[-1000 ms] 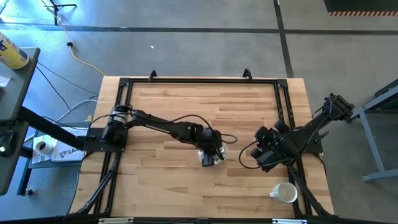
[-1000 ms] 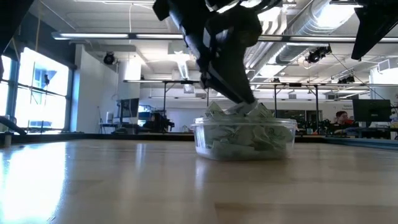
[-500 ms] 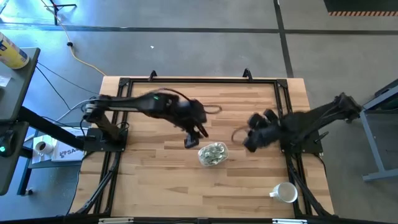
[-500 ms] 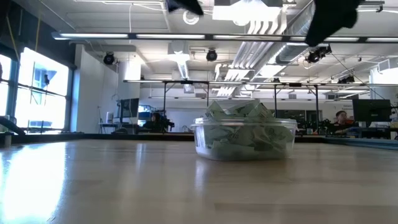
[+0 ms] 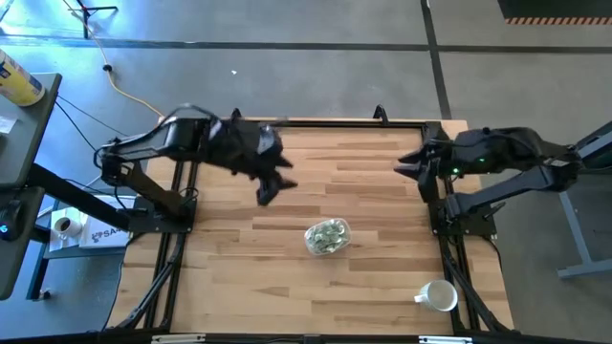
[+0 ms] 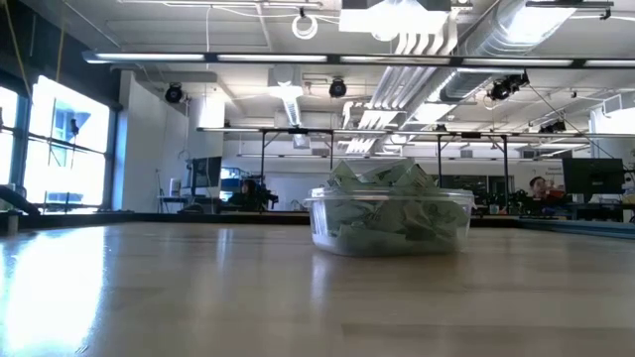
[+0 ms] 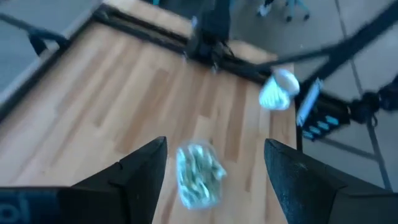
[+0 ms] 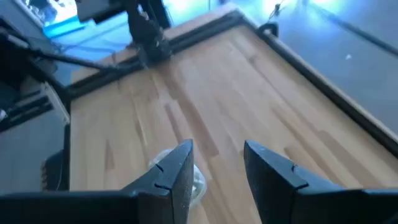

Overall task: Pick and place Stevia / Truvia into bins
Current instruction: Return to Home Position

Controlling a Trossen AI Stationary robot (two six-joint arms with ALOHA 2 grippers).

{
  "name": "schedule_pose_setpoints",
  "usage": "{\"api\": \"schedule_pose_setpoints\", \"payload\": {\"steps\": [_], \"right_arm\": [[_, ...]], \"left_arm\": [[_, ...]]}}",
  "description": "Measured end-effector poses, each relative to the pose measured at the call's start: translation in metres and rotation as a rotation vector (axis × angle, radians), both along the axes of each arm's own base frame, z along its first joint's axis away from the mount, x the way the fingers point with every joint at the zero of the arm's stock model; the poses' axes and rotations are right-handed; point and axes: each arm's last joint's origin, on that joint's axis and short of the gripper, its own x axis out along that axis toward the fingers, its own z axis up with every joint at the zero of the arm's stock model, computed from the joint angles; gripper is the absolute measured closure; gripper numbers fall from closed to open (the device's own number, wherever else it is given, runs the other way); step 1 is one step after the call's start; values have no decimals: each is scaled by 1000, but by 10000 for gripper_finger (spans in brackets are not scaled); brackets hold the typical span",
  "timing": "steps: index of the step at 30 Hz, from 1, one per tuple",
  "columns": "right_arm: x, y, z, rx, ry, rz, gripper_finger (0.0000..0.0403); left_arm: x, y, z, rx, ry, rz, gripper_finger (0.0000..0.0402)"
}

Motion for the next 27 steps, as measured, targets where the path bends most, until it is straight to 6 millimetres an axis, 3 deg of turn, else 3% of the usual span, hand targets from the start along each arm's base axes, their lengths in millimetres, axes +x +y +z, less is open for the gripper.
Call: {"api": "schedule_pose_setpoints", "payload": {"steps": [3, 6, 9, 13, 17, 21, 27], "right_arm": [[-8, -1, -1, 4, -10, -22, 269], [-7, 5, -21, 54, -30, 99, 269], [4, 13, -53, 141, -170, 223, 269], [17, 17, -107, 222, -422, 303, 269], [5, 13, -136, 237, -572, 317, 269], [-21, 6, -146, 219, -568, 265, 269], [-53, -7, -160, 266, -514, -29, 269]], "left_arm": [[-1, 14, -3, -3, -24, -27, 98], [7, 21, -24, -39, -30, -87, 98], [20, 29, -55, -96, -128, -111, 98], [15, 38, -97, -182, -301, -192, 98], [-10, 45, -147, -239, -276, -137, 98], [-54, 54, -160, -211, -364, -75, 98], [-113, 54, -181, -159, -453, -14, 98]]}}
